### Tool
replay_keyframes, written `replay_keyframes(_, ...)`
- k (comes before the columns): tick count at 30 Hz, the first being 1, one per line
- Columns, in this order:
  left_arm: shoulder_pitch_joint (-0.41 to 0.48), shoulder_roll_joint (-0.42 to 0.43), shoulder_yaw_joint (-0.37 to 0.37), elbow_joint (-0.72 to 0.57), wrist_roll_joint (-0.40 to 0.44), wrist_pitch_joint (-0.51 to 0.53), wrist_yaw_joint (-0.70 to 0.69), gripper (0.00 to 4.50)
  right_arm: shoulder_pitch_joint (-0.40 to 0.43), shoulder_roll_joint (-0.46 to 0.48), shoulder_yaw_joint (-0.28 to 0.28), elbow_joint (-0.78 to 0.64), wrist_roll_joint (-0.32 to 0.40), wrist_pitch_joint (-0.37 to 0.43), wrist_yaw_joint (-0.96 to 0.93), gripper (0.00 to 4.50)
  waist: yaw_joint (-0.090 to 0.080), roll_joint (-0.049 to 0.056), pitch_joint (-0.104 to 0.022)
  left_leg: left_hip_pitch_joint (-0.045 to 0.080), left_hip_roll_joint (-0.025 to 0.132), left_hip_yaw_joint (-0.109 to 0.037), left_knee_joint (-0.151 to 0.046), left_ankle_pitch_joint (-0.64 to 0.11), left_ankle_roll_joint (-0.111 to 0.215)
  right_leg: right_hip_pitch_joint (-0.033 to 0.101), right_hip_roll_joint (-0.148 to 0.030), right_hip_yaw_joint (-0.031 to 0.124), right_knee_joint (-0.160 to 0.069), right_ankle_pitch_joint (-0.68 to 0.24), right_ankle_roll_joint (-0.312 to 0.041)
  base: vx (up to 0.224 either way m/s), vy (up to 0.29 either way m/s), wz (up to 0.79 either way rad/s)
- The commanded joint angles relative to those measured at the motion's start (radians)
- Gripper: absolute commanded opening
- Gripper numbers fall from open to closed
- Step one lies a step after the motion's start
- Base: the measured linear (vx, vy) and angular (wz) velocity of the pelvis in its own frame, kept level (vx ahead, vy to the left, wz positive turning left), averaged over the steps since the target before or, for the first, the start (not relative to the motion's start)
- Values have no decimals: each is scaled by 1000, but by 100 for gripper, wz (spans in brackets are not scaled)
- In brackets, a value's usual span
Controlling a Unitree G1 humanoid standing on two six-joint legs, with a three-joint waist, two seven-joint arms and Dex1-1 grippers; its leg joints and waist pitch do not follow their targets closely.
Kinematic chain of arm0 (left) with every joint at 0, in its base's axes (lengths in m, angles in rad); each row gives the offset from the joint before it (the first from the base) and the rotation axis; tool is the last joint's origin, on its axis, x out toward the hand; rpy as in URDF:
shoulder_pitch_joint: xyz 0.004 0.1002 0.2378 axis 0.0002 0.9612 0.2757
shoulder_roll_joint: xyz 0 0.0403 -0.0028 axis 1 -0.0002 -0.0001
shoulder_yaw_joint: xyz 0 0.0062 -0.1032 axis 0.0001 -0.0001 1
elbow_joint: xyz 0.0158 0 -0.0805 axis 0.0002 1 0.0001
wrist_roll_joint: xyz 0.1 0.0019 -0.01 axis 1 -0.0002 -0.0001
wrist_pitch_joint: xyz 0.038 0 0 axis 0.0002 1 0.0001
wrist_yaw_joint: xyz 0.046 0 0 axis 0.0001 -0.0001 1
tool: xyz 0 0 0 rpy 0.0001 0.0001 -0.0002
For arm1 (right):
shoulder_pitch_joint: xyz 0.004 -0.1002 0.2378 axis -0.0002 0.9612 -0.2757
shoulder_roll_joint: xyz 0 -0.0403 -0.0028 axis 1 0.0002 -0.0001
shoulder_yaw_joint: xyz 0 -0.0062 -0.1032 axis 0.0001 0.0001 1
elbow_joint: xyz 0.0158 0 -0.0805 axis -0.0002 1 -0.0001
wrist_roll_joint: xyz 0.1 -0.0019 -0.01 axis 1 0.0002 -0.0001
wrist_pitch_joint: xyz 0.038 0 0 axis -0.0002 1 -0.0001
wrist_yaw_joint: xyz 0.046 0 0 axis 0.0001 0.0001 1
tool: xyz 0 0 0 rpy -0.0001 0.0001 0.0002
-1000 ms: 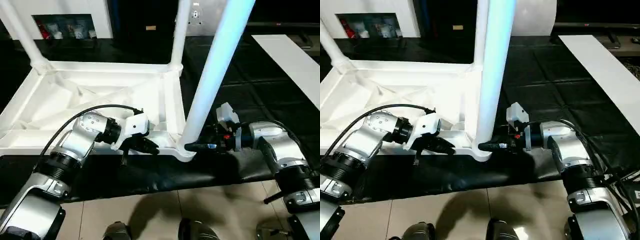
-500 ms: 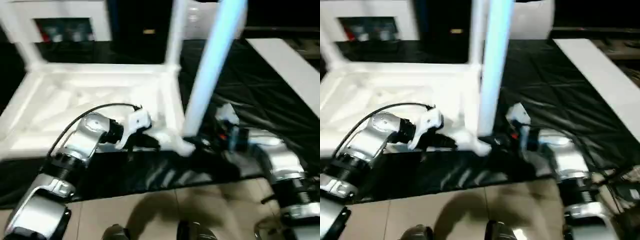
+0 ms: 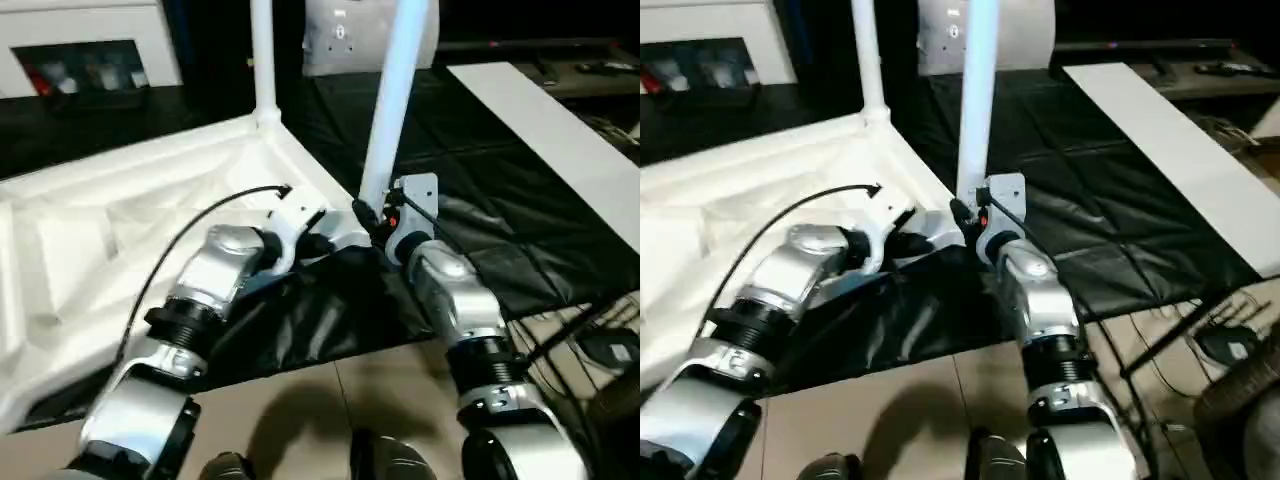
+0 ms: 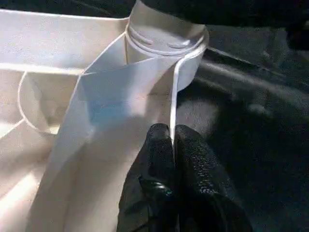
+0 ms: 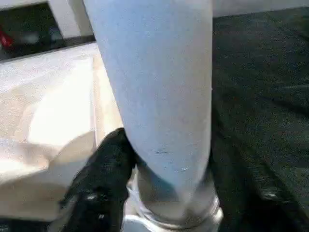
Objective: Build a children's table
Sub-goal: Rotate leg to tighten
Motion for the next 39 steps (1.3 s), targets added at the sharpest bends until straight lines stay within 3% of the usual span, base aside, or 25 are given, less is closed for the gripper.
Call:
replay_keyframes(1, -44, -63, -21, -79, -35, -32, 7, 0, -4, 63, 92, 10, 25, -4, 77, 275, -6, 3, -89, -17, -16, -2, -46, -315, 41, 88, -44, -25, -137, -766, 108, 70, 18, -24)
replay_keyframes(2, -41, -58, -23, -79, -31, -36, 4, 0, -1, 51, 95, 11, 13, -16, 82, 275, -1, 20, -94, -20, 1, -12, -60, -323, 38, 100, -44, -21, -122, -680, 85, 70, 18, -24)
replay_keyframes(3, -38, -49, -23, -77, -29, -38, 0, 0, 5, 29, 98, 10, 2, -29, 95, 288, -2, 30, -95, -21, 20, -23, -74, -345, 37, 100, -43, -11, -101, -578, 54, 66, 13, -11)
replay_keyframes(4, -35, -37, -23, -74, -25, -44, -5, 0, 14, 2, 96, 5, -1, -40, 118, 306, -11, 25, -91, -22, 31, -27, -88, -378, 44, 87, -34, 2, -76, -412, -23, 52, 4, 4)
replay_keyframes(5, -34, -33, -23, -73, -21, -46, -3, 0, 15, -6, 91, 10, -5, -50, 123, 306, -8, 20, -90, -9, 16, -14, -82, -388, 36, 71, -32, 6, -81, -388, -82, 52, 4, 4)
replay_keyframes(6, -29, -22, -23, -74, -20, -48, -11, 0, 20, -31, 82, 6, -6, -60, 141, 312, -7, 13, -88, -9, 3, -7, -75, -367, 34, 67, -33, 8, -81, -429, -108, 0, 0, 0)
replay_keyframes(7, -26, -15, -23, -75, -19, -48, -16, 0, 23, -47, 77, 4, -6, -66, 152, 322, -3, 4, -94, -21, -1, -4, -73, -314, 41, 75, -31, 19, -72, -430, -114, 0, 0, 0)
replay_keyframes(9, -17, 6, -29, -78, -19, -65, -44, 0, 33, -89, 66, -9, 12, -83, 205, 336, 2, 9, -96, -15, 0, -1, -72, -282, 58, 67, -32, 29, -70, -412, -132, 0, 0, 0)
replay_keyframes(10, -10, 22, -32, -80, -17, -73, -63, 0, 39, -123, 60, -19, 23, -88, 247, 349, 3, 11, -101, -17, 3, 1, -70, -241, 72, 69, -30, 37, -59, -347, -161, 0, 0, 0)
replay_keyframes(11, -2, 39, -37, -83, -15, -85, -87, 0, 46, -161, 58, -29, 33, -96, 301, 356, 5, 9, -105, -23, 2, 3, -68, -203, 91, 74, -24, 42, -47, -288, -184, 0, 0, 0)
replay_keyframes(13, 11, 65, -45, -85, -14, -97, -123, 0, 54, -218, 61, -39, 40, -107, 379, 380, 9, 1, -108, -20, -1, 11, -63, -186, 116, 67, -20, 51, -43, -286, -201, 65, -26, 7)
replay_keyframes(15, 22, 92, -57, -81, -14, -116, -163, 0, 59, -267, 67, -44, 50, -114, 465, 380, 16, 4, -116, -26, -1, 15, -57, -130, 140, 70, -21, 58, -31, -235, -228, 66, -27, 6)
replay_keyframes(16, 24, 97, -59, -80, -14, -118, -169, 0, 60, -278, 69, -45, 52, -115, 483, 380, 19, 1, -117, -33, -2, 16, -53, -108, 155, 70, -19, 59, -25, -213, -231, 0, 0, 0)
replay_keyframes(17, 27, 106, -62, -78, -14, -121, -179, 0, 61, -296, 73, -45, 55, -118, 512, 380, 25, 3, -116, -29, 0, 18, -52, -107, 160, 65, -20, 60, -25, -228, -231, 0, 0, 0)
replay_keyframes(21, 41, 180, -110, -44, -15, -248, -333, 0, 80, -410, 119, -61, 97, -128, 775, 380, 35, 4, -116, -33, 2, 17, -51, -90, 167, 71, -17, 58, -24, -236, -227, 0, 0, 0)
replay_keyframes(24, 50, 217, -132, -43, -20, -301, -423, 0, 78, -446, 132, -56, 122, -128, 869, 365, 39, 3, -111, -29, 7, 20, -54, -126, 146, 67, -17, 60, -30, -287, -219, 0, 0, 0)
replay_keyframes(26, 55, 241, -148, -43, -21, -338, -488, 0, 71, -470, 144, -47, 131, -129, 941, 365, 48, 5, -106, -19, 10, 24, -57, -172, 110, 60, -16, 60, -41, -370, -195, 0, 0, 0)
replay_keyframes(31, 65, 269, -175, -52, -32, -370, -576, 0, 48, -501, 169, -16, 136, -131, 1049, 330, 54, 5, -103, -11, 14, 24, -62, -219, 72, 56, -14, 60, -45, -427, -180, 0, 0, 0)
replay_keyframes(39, 69, 281, -202, -68, -46, -400, -655, 0, 42, -528, 238, -23, 143, -115, 1202, 268, 53, -4, -102, -13, 12, 24, -62, -230, 73, 53, -14, 65, -50, -489, -149, 0, 0, 0)
